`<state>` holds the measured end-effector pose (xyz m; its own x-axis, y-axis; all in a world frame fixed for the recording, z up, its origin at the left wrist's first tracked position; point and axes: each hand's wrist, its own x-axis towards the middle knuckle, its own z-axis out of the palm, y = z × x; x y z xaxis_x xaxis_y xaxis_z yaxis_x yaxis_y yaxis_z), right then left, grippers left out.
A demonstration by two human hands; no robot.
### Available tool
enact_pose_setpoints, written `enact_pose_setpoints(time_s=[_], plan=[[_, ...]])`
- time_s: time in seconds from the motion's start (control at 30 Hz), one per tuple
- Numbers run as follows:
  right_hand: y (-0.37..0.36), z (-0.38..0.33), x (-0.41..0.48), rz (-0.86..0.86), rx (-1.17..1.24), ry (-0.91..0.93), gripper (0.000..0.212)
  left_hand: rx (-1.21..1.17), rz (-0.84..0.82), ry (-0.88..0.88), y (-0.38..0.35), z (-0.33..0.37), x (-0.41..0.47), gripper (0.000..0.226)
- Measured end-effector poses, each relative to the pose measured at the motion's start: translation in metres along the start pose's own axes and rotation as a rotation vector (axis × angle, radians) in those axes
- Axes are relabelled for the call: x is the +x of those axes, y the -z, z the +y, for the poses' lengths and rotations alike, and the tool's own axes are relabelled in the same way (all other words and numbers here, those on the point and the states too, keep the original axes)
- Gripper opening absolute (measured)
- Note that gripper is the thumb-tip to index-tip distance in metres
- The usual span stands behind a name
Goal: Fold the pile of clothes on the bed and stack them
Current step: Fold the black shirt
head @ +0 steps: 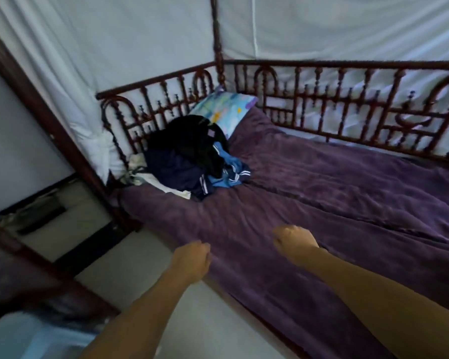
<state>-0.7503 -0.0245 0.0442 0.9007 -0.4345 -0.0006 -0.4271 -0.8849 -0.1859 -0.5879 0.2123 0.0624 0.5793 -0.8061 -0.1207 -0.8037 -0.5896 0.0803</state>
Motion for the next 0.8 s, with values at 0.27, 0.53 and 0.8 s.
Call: enact_pose_setpoints(time_s=[0.27, 0.53, 0.8], plan=[[-0.018, -0.131, 0.144, -0.016, 0.094, 0.024, 0.021, 0.072, -0.001, 0.093, 0.048, -0.180, 0.035, 0.026], [-0.033, -0.145, 0.269, -0.043, 0.051, -0.002, 0.025, -0.001, -0.005, 0.096, 0.050, -0.261, 0.134, 0.027], [-0.078, -0.115, 0.418, -0.156, 0.083, -0.163, 0.028, -0.027, -0.065, 0.091, 0.037, -0.329, 0.277, 0.025]])
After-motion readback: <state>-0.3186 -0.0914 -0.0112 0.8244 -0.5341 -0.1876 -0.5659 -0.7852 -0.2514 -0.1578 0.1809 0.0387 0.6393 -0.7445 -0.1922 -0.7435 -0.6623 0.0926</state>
